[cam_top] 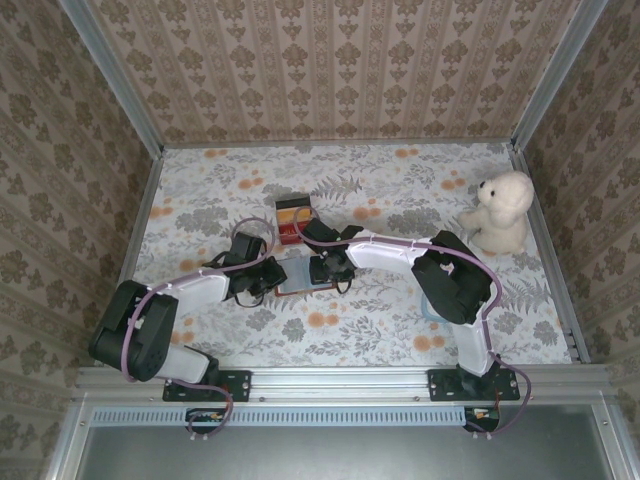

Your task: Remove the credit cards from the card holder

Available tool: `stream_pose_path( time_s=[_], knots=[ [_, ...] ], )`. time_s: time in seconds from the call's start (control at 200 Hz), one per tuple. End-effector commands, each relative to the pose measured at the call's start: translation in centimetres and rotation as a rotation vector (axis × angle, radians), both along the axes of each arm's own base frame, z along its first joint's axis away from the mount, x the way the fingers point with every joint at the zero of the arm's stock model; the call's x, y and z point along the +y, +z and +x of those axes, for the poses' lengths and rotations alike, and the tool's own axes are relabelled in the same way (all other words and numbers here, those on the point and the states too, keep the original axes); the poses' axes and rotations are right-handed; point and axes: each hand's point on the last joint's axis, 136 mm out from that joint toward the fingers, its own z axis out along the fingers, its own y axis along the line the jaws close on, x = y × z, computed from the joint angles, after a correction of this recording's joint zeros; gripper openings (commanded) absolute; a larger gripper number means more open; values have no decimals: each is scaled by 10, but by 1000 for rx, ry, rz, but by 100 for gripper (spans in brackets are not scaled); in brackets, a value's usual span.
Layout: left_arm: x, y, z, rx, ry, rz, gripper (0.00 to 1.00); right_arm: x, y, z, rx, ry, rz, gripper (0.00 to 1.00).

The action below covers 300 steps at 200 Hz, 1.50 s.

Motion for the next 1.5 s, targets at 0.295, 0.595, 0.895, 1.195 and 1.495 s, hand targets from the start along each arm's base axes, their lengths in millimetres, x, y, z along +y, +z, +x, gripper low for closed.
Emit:
stream_pose_path(
  time_s=[0.295, 0.595, 0.895, 1.195, 1.495],
  knots=[
    [-36, 15, -3, -15, -112, -169, 23, 4, -27, -25, 112, 20, 25, 41],
    [-50, 22, 2, -26, -131, -249, 26, 6, -22, -27, 105, 27, 53, 39],
    [-58, 41, 2, -78, -165, -311, 24, 8, -19, -26, 100, 29, 69, 38],
    [-56, 51, -1, -102, -168, -324, 25, 7, -18, -26, 98, 27, 70, 38],
    [-53, 47, -2, -94, -168, -295, 25, 5, -11, -23, 90, 21, 91, 38]
  ],
)
